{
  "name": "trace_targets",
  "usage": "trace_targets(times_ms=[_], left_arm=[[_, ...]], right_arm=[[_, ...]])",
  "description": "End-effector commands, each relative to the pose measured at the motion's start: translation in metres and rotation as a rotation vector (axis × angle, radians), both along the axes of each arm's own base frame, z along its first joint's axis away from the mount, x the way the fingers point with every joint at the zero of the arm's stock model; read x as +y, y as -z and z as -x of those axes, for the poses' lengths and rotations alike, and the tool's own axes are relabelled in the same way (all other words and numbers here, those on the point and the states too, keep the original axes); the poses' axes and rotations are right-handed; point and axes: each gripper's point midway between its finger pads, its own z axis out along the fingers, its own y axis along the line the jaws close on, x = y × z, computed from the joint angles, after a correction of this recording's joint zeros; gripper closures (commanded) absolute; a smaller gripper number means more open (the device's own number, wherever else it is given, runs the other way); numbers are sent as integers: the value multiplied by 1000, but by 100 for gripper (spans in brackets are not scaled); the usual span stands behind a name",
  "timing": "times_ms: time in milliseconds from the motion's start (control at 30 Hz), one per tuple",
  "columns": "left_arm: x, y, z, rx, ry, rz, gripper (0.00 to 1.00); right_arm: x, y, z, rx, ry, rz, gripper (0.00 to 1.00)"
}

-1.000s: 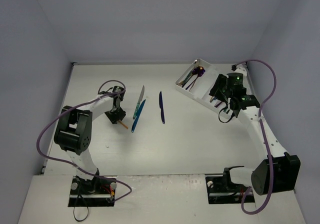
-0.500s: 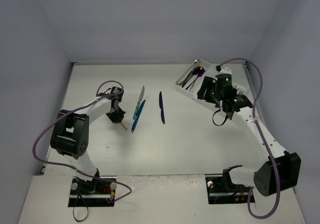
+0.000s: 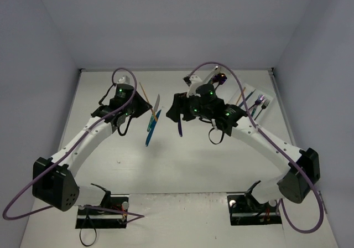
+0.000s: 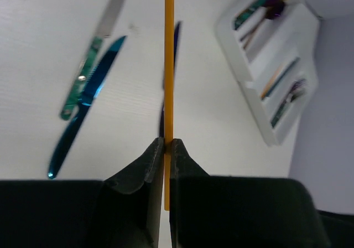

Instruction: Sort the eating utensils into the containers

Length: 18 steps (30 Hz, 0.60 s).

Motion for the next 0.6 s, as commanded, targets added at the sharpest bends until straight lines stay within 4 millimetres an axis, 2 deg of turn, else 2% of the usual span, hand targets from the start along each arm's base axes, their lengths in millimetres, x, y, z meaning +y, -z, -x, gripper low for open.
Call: trace_targets(times_ms=[0,133,333,367,467,567], left_arm=[[-34,-77,3,-269,141,139,100],[-46,-99,15,-336,212,178,100],[-57,-103,31,-348,283,209,100],[-60,-110,32,-375,294,225,100],[-64,-111,37,-389,315,228,100],[-65,-108,41,-388,330,224,100]], right_arm=[[33,-41,-3,-87,-54,-102,38],[43,-40,-4,-92,-60,-96,38],[51,-36,-7,-94,-52,-81,43],[52,-35,-7,-93,-51,-80,44],[53,-34,-10,-92,-34,-77,55],[52,-36,-10,-99,-18,-78,77]])
